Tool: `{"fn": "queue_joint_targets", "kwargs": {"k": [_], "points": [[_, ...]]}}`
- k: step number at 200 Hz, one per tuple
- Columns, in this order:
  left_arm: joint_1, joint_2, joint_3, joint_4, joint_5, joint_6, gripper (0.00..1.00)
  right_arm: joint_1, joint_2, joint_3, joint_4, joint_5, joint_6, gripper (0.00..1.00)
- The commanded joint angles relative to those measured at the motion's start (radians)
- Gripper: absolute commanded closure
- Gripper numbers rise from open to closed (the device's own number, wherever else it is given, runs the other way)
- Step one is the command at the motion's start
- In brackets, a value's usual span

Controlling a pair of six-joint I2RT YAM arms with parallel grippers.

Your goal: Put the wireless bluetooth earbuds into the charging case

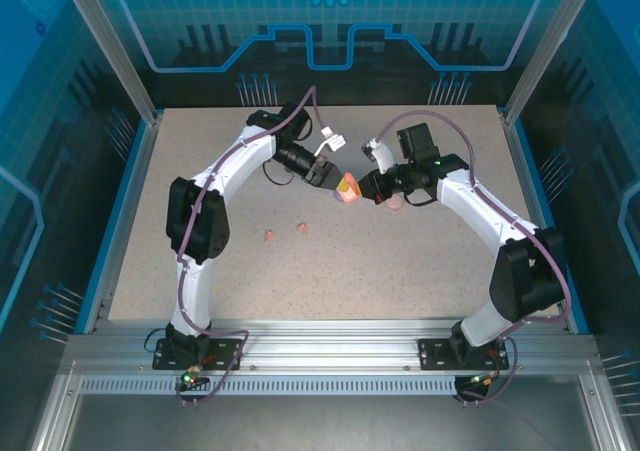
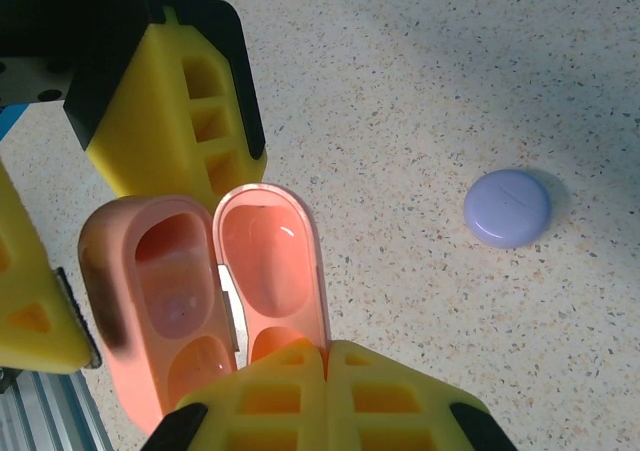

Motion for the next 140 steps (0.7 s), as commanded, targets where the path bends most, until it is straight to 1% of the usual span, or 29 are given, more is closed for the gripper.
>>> {"fn": "queue_joint_targets", "kwargs": {"k": [1, 25, 49, 73, 91, 101, 110, 124, 136, 140], "points": [[-0.01, 0.025, 0.04, -0.024, 0.039, 0.025, 0.62, 0.01, 0.007, 0.028, -0.007, -0.011, -0.01, 1.0], [-0.01, 0.025, 0.044, -0.021, 0.034, 0.023, 0.64, 0.01, 0.007, 0.028, -0.006, -0.009, -0.011, 1.0], [-0.01, 0.028, 0.045, -0.025, 0.036, 0.023, 0.68, 0.01, 0.006, 0.028, -0.005, -0.009, -0.01, 1.0], [-0.011, 0.035, 0.044, -0.03, 0.038, 0.027, 0.8, 0.01, 0.006, 0.028, -0.005, -0.005, -0.009, 1.0], [-0.01, 0.036, 0.041, -0.027, 0.043, 0.028, 0.92, 0.01, 0.002, 0.029, -0.002, 0.001, 0.001, 1.0], [-0.01, 0.034, 0.039, -0.024, 0.043, 0.025, 1.0, 0.009, -0.004, 0.03, 0.003, 0.006, 0.012, 1.0], [-0.011, 0.032, 0.036, -0.013, 0.043, 0.018, 1.0, 0.008, -0.013, 0.033, 0.009, 0.011, 0.032, 1.0], [-0.008, 0.016, 0.019, 0.024, 0.038, -0.003, 1.0, 0.003, -0.035, 0.036, 0.026, 0.006, 0.071, 0.83], [-0.006, -0.006, -0.007, 0.07, 0.028, -0.025, 1.0, 0.0, -0.058, 0.046, 0.025, 0.003, 0.102, 0.66], [-0.003, -0.016, -0.018, 0.088, 0.026, -0.035, 1.0, -0.002, -0.068, 0.05, 0.023, 0.004, 0.111, 0.62]]}}
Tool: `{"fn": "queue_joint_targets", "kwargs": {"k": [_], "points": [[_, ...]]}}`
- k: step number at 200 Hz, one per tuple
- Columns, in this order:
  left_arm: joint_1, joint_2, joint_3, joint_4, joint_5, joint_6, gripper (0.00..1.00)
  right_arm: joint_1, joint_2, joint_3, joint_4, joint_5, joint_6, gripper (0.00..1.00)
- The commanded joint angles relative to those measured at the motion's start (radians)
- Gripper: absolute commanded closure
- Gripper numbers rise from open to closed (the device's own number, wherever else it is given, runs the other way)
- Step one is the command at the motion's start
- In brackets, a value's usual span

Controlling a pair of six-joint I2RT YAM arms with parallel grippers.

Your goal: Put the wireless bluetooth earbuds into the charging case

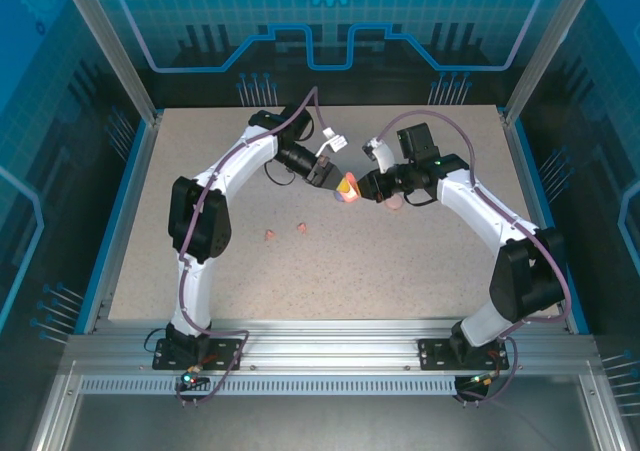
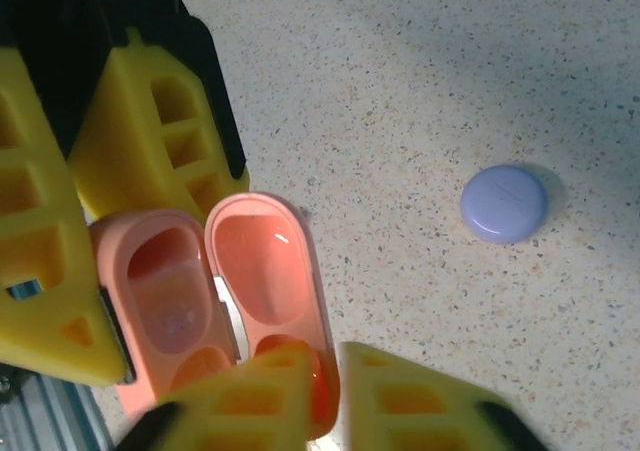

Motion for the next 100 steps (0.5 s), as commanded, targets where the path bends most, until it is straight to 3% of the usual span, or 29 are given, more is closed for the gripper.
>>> {"fn": "queue_joint_targets", "kwargs": {"k": [1, 13, 40, 74, 100], "points": [[0.001, -0.033, -0.031, 0.083, 0.023, -0.033, 1.0, -0.002, -0.065, 0.05, 0.015, -0.005, 0.068, 0.61], [0.013, -0.067, -0.071, 0.148, 0.019, -0.068, 1.0, -0.013, -0.096, 0.061, 0.007, -0.006, 0.1, 0.51], [0.049, -0.169, -0.184, 0.317, -0.011, -0.143, 1.0, -0.052, -0.193, 0.051, -0.006, -0.007, 0.193, 0.38], [0.09, -0.32, -0.368, 0.574, -0.091, -0.249, 1.0, -0.063, -0.3, -0.013, -0.031, 0.045, 0.322, 0.34], [0.106, -0.468, -0.574, 0.86, -0.236, -0.351, 1.0, -0.043, -0.344, -0.092, -0.037, 0.134, 0.427, 0.33]]}}
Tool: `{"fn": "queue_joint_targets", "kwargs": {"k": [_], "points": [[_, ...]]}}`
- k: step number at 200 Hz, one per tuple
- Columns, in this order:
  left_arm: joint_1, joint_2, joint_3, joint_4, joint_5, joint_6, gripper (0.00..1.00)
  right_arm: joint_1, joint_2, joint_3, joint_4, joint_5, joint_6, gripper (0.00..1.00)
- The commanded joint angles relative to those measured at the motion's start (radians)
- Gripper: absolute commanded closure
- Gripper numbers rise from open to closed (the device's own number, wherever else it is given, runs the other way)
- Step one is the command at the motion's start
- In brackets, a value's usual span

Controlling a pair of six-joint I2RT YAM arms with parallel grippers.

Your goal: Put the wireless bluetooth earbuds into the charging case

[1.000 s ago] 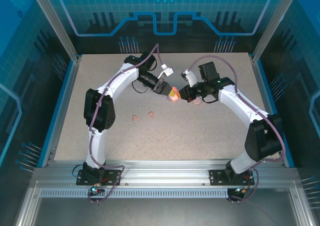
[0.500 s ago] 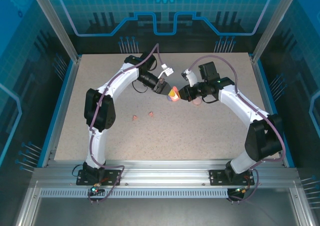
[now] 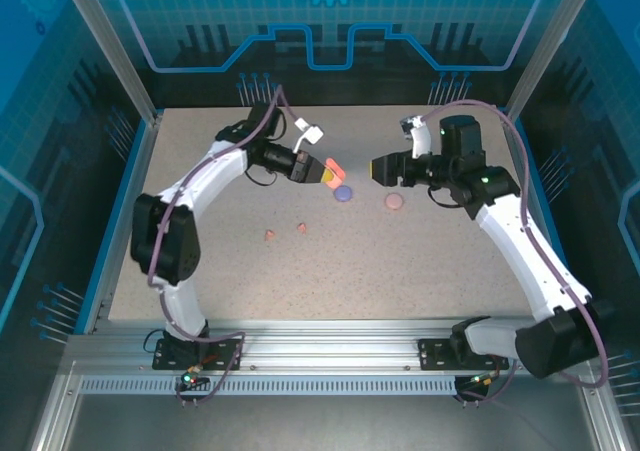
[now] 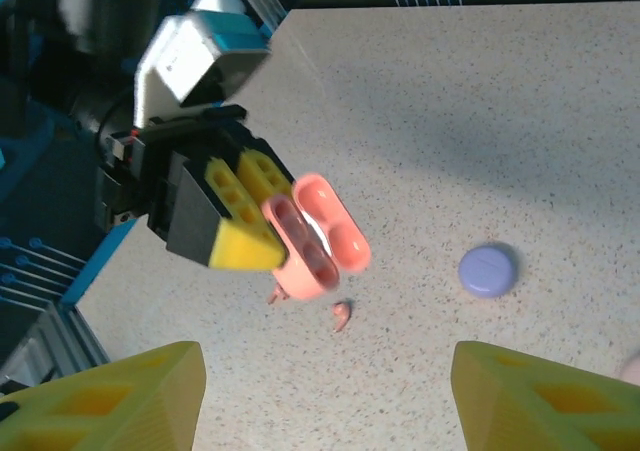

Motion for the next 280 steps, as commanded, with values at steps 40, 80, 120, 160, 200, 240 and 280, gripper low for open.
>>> {"fn": "queue_joint_targets", "kwargs": {"k": [40, 80, 120, 160, 200, 240, 280], "points": [[0.013, -0.333, -0.443, 0.792, -0.391, -0.221, 1.0, 0.122, 0.033, -0.177, -0.005, 0.21, 0.255, 0.33], [0.015, -0.466, -0.682, 1.142, -0.611, -0.257, 1.0, 0.273, 0.171, -0.149, 0.004, 0.348, 0.399, 0.33], [0.013, -0.561, -0.788, 1.273, -0.836, -0.251, 1.0, 0.415, 0.337, -0.017, -0.017, 0.456, 0.544, 0.33], [0.015, -0.629, -0.813, 1.362, -0.976, -0.219, 1.0, 0.542, 0.555, 0.208, -0.098, 0.548, 0.643, 0.33], [0.023, -0.68, -0.789, 1.403, -1.12, -0.199, 1.0, 0.641, 0.795, 0.494, -0.307, 0.676, 0.781, 0.35], [0.041, -0.713, -0.752, 1.381, -1.159, -0.222, 1.0, 0.702, 1.012, 0.762, -0.473, 0.715, 0.871, 0.39], [0.048, -0.73, -0.739, 1.359, -1.161, -0.253, 1.0, 0.744, 1.183, 0.983, -0.634, 0.799, 1.004, 0.42]]}}
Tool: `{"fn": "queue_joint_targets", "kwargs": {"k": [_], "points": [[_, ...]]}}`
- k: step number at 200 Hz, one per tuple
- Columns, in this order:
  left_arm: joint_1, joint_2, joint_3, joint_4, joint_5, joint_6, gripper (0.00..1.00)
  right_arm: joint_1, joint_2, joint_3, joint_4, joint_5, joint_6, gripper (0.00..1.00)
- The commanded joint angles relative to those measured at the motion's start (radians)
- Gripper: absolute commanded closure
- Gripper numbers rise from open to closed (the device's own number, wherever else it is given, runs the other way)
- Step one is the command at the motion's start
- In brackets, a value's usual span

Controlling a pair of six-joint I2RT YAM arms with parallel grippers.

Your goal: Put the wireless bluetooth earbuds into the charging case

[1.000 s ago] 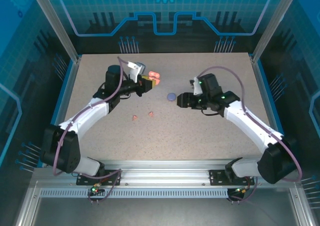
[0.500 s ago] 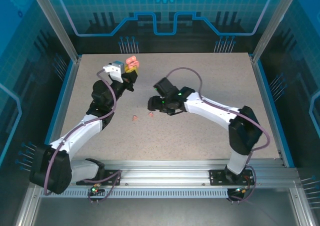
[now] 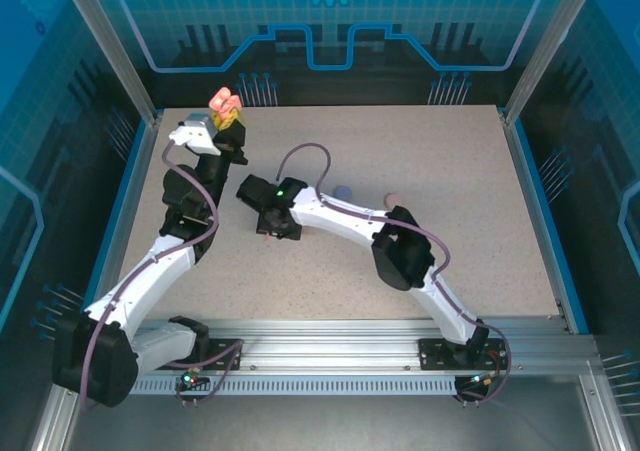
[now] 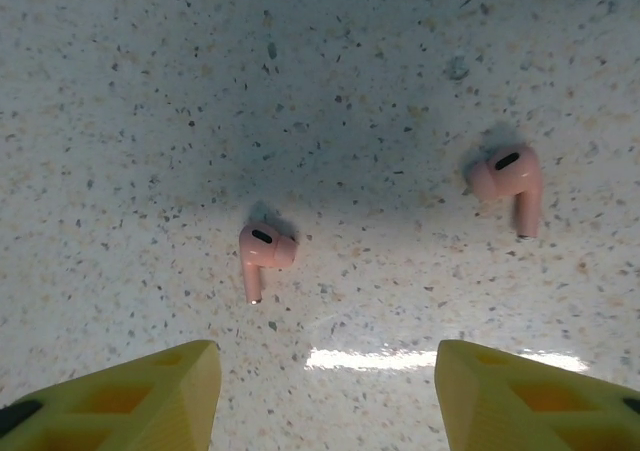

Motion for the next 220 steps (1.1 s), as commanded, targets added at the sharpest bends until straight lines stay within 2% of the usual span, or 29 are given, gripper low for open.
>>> {"fn": "queue_joint_targets", "kwargs": {"k": [1, 31, 81, 170, 220], "points": [[0.009, -0.03, 0.039, 0.021, -0.031, -0.016, 1.0, 0.025, 0.077, 0.111, -0.167, 0.087, 0.123, 0.42], [0.011, -0.046, 0.036, 0.006, -0.035, -0.031, 1.0, 0.034, 0.167, 0.207, -0.203, 0.107, 0.165, 0.44], [0.011, -0.067, 0.006, -0.001, -0.046, -0.056, 1.0, 0.048, 0.286, 0.376, -0.213, 0.158, 0.138, 0.47], [0.011, -0.077, -0.031, 0.006, -0.055, -0.07, 1.0, 0.036, 0.356, 0.442, -0.189, 0.119, 0.146, 0.51], [0.011, -0.078, -0.04, 0.012, -0.061, -0.07, 1.0, 0.033, 0.373, 0.442, -0.176, 0.099, 0.146, 0.58]]}}
